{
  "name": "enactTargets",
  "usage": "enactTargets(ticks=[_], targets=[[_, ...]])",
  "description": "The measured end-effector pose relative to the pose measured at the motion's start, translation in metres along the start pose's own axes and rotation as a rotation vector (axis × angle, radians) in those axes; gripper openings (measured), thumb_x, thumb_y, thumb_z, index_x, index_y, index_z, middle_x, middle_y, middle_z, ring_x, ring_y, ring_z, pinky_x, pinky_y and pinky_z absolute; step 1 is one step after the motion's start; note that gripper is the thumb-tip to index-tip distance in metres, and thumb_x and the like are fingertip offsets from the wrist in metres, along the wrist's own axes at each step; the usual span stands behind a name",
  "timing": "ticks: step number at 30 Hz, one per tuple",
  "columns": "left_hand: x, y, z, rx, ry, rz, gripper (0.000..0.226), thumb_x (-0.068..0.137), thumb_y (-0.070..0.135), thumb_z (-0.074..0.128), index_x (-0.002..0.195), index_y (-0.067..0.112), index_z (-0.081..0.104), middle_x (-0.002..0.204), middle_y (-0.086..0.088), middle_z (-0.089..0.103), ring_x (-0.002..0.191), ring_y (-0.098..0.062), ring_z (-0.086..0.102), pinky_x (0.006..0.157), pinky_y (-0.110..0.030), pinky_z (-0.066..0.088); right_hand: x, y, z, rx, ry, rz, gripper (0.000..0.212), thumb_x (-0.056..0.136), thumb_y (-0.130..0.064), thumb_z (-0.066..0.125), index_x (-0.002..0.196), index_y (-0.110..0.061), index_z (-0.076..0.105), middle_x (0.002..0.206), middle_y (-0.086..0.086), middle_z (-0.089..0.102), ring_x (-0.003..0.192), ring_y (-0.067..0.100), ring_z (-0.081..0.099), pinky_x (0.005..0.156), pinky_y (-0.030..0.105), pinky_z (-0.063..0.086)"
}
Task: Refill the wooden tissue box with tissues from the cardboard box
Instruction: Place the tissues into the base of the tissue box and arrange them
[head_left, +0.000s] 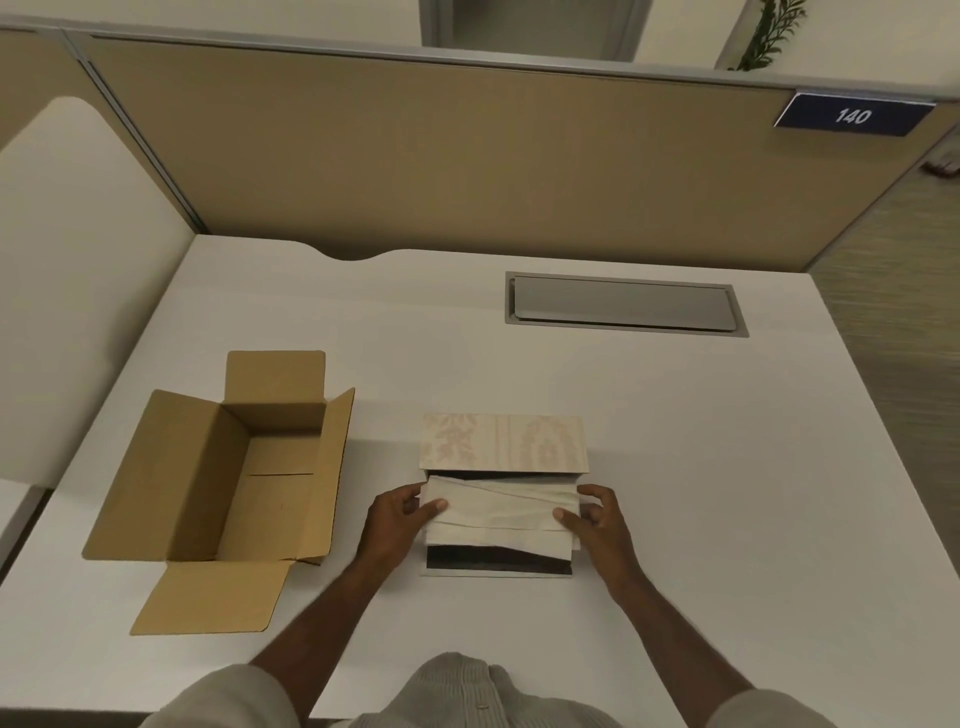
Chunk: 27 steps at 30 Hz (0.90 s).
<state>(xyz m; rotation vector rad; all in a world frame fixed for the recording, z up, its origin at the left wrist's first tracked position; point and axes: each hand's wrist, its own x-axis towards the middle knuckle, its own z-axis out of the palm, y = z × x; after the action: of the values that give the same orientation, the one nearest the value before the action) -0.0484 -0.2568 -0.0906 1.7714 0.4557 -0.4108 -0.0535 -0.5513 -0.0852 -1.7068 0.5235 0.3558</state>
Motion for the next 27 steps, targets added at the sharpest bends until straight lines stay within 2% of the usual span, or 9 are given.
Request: enactTargets(ticks=[3, 5, 7, 8, 13, 19, 23, 27], targets=[[0.005, 0.000, 0.004, -0.014, 0.028, -0.042, 0.053, 0.081, 0.026, 0.078, 0.126, 0.003, 0.061, 0.121, -0.017, 0.068, 0.112, -0.031, 0.065, 0.099, -0.048, 0.053, 0.005, 0.001, 0.001, -0.035, 0.007, 0.000, 0.044, 0.082, -0.019, 0.079, 0.114, -0.025, 0.050, 0.102, 0.009, 0.069, 0.093, 0.026, 0.067, 0.087, 0.045, 0.055], [0.005, 0.000, 0.007, -0.031, 0.059, -0.069, 0.053, 0.081, 0.026, 0.078, 0.125, 0.005, 0.059, 0.119, -0.015, 0.069, 0.104, -0.027, 0.067, 0.087, -0.036, 0.058, 0.007, 0.004, 0.001, -0.058, 0.015, 0.000, 0.045, 0.082, -0.021, 0.078, 0.115, -0.024, 0.049, 0.101, 0.005, 0.068, 0.093, 0.025, 0.067, 0.087, 0.045, 0.056], [0.003, -0.002, 0.010, -0.059, 0.083, -0.090, 0.053, 0.080, 0.025, 0.079, 0.125, 0.011, 0.055, 0.120, -0.012, 0.066, 0.100, -0.022, 0.065, 0.074, -0.021, 0.054, 0.008, 0.008, 0.001, -0.090, 0.035, -0.004, 0.045, 0.083, -0.025, 0.077, 0.117, -0.023, 0.048, 0.100, 0.003, 0.066, 0.094, 0.024, 0.065, 0.087, 0.045, 0.056], [0.003, -0.003, 0.012, -0.082, 0.094, -0.099, 0.055, 0.080, 0.024, 0.079, 0.128, 0.014, 0.053, 0.122, -0.011, 0.063, 0.102, -0.022, 0.062, 0.072, -0.020, 0.051, 0.008, 0.010, 0.001, -0.106, 0.046, -0.011, 0.043, 0.084, -0.028, 0.076, 0.116, -0.023, 0.048, 0.100, 0.002, 0.065, 0.093, 0.024, 0.065, 0.086, 0.044, 0.056], [0.006, -0.004, 0.013, -0.113, 0.114, -0.141, 0.060, 0.079, 0.020, 0.080, 0.132, 0.017, 0.051, 0.133, -0.017, 0.058, 0.114, -0.027, 0.058, 0.086, -0.032, 0.052, 0.008, 0.014, 0.002, -0.167, 0.075, -0.052, 0.035, 0.086, -0.038, 0.073, 0.109, -0.024, 0.050, 0.096, 0.005, 0.066, 0.087, 0.022, 0.066, 0.074, 0.038, 0.057], [0.012, 0.001, 0.015, -0.098, 0.150, -0.103, 0.059, 0.078, 0.020, 0.081, 0.130, 0.019, 0.052, 0.130, -0.015, 0.061, 0.115, -0.029, 0.060, 0.084, -0.032, 0.053, 0.014, 0.010, 0.004, -0.251, 0.107, -0.077, 0.039, 0.085, -0.042, 0.071, 0.108, -0.021, 0.048, 0.094, 0.003, 0.067, 0.081, 0.013, 0.065, 0.065, 0.022, 0.050], [0.014, 0.004, 0.018, -0.062, 0.185, -0.076, 0.055, 0.080, 0.021, 0.080, 0.128, 0.018, 0.054, 0.130, -0.014, 0.062, 0.113, -0.029, 0.061, 0.085, -0.033, 0.053, 0.015, 0.010, 0.007, -0.261, 0.121, -0.084, 0.038, 0.086, -0.042, 0.070, 0.109, -0.021, 0.049, 0.096, 0.004, 0.067, 0.082, 0.013, 0.064, 0.064, 0.019, 0.047], [0.013, 0.001, 0.019, -0.054, 0.208, -0.046, 0.051, 0.080, 0.022, 0.079, 0.125, 0.018, 0.056, 0.127, -0.014, 0.064, 0.109, -0.025, 0.062, 0.083, -0.030, 0.052, 0.015, 0.009, 0.009, -0.247, 0.136, -0.115, 0.034, 0.086, -0.043, 0.070, 0.105, -0.024, 0.049, 0.088, 0.000, 0.068, 0.079, 0.012, 0.066, 0.061, 0.014, 0.046]])
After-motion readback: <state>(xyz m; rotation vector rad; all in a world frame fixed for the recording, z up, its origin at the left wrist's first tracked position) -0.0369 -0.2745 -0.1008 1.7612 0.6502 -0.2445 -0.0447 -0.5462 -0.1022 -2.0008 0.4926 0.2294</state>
